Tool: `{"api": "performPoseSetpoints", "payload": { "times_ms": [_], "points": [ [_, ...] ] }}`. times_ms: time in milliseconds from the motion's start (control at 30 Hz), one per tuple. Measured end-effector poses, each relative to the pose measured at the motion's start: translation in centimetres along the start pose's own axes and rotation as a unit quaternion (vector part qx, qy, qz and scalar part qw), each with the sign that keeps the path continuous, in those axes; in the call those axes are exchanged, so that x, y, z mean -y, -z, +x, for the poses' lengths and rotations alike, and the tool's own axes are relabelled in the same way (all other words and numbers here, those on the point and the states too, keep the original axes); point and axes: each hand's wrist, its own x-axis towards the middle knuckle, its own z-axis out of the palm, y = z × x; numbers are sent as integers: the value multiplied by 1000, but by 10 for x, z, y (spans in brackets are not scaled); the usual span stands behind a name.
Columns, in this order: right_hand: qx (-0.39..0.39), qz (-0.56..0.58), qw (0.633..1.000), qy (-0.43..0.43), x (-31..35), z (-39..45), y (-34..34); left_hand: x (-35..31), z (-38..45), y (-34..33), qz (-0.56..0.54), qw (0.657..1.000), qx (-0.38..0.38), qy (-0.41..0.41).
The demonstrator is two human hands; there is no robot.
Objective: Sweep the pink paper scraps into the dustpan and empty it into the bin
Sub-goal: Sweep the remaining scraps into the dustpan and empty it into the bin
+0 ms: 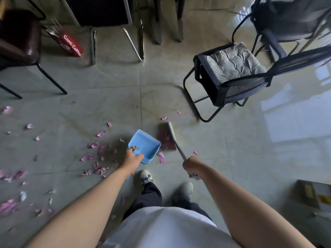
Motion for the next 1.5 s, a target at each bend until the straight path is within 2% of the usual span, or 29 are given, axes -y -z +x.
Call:
{"api": "performPoseSetpoints", "payload": {
  "times_ms": [133,400,567,800,967,1034,1067,1134,1200,1234,1267,1334,1367,1500],
  "points": [
    [-14,59,998,-20,14,-3,-17,11,18,22,1,1000,8,12],
    [-81,82,993,-25,17,4,-26,15,32,53,-15,1000,2,4],
    [-109,101,988,-40,31,15,2,16,41,66,-46,999,-9,7],
    [-112,76,991,-22,72,26,59,29,39,78,-57,995,-71,32],
    [-78,14,997,-8,101,51,94,25,18,60,-103,980,-155,73],
    [-60,-40,997,2,109,63,103,20,5,45,-130,969,-191,91],
    [-52,-102,993,22,113,70,108,16,-3,36,-132,965,-206,97],
    [-30,-163,984,61,121,75,109,8,-16,17,-106,963,-223,110],
    [11,-281,952,120,125,76,105,4,-28,-1,-68,962,-230,129],
    [22,-378,914,149,127,69,100,5,-32,-7,-54,961,-234,137],
    [24,-481,855,191,126,62,95,8,-35,-12,-44,960,-236,142],
    [48,-609,758,228,126,57,84,13,-47,-21,-51,955,-244,159],
    [55,-629,739,234,125,50,78,16,-53,-23,-61,953,-247,164],
    [88,-625,750,200,123,28,53,30,-79,-32,-97,940,-267,188]
  ]
}}
